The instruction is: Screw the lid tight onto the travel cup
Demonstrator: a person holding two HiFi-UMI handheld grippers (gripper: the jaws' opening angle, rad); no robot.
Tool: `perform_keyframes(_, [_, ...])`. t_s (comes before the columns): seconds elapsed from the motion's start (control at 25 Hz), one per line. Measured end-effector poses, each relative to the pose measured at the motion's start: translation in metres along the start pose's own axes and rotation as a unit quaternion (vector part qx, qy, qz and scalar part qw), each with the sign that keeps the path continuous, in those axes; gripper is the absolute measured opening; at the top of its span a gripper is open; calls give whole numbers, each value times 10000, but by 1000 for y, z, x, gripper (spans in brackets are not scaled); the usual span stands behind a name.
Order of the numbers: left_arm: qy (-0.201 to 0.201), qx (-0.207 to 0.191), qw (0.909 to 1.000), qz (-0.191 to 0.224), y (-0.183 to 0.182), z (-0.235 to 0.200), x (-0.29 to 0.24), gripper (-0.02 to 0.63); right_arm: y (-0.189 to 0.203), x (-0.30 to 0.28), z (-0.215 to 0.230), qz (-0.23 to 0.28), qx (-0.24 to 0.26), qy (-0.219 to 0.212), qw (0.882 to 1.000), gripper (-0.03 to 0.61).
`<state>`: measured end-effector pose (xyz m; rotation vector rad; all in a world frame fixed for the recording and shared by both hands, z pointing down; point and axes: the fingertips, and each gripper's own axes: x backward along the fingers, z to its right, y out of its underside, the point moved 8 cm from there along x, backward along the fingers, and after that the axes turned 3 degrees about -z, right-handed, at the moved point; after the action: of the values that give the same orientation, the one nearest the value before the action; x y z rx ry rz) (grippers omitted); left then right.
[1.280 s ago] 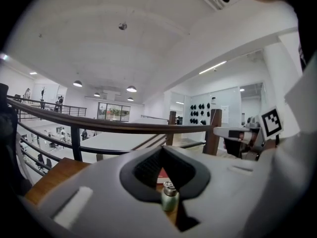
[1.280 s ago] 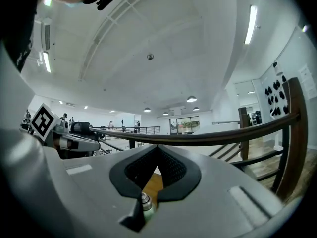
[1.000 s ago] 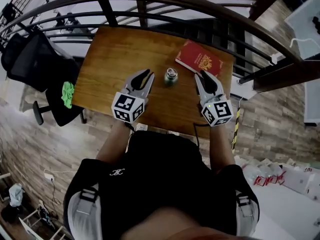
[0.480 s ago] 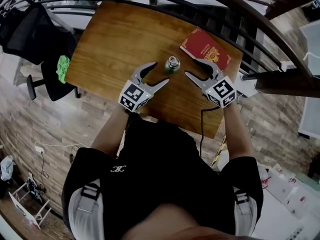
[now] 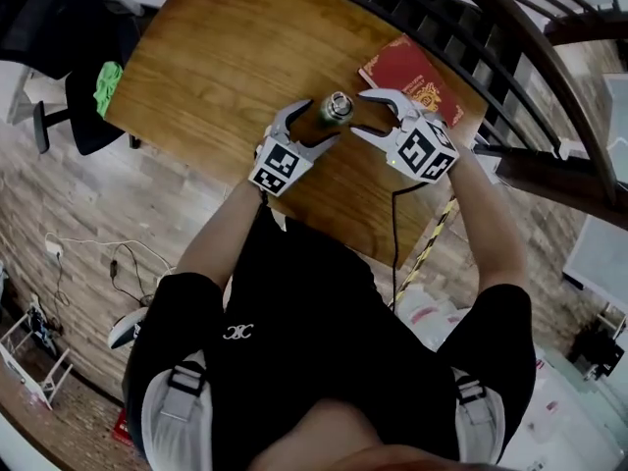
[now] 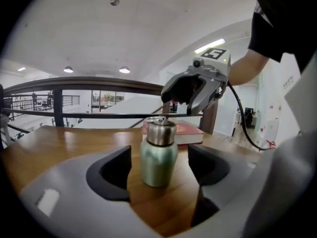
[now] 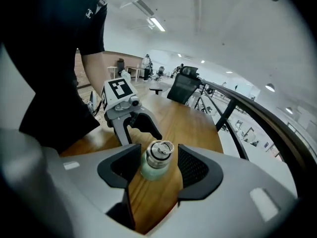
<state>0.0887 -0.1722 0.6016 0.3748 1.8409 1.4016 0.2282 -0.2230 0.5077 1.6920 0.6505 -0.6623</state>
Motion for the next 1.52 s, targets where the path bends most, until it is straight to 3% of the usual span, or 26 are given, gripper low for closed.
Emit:
perform_keyframes(0.12, [-137, 152, 9998, 28, 8, -3, -10, 394, 0, -12, 5, -366, 747, -327, 9960, 209])
perform_keyframes(0.28, [-23, 125, 9999, 22, 13, 4, -20, 394, -3, -23, 8, -779, 1591, -762, 9812, 253])
perform_keyframes(0.56, [11, 45, 10000, 14, 22, 8, -40, 396, -11, -41, 19, -657, 1668, -1453, 9730, 265])
perform_keyframes(0.8, [-127, -167, 9998, -77, 24, -2, -41, 382, -8, -60, 19, -757, 2003, -1943, 9573, 264])
perform_keyframes(1.0, [180, -379, 9989, -193, 29, -5, -43, 374, -8, -64, 23, -683, 2037, -2376, 9473, 265])
perform_keyframes(1.28, [272, -459, 9984, -193, 29, -7, -42, 373, -1, -62, 28, -152, 1600, -2360, 9584, 278])
perform_keyframes(1.52, [227, -461, 9985, -193, 31, -5, -41, 373, 6, -57, 23, 655, 556, -1639, 9827, 276])
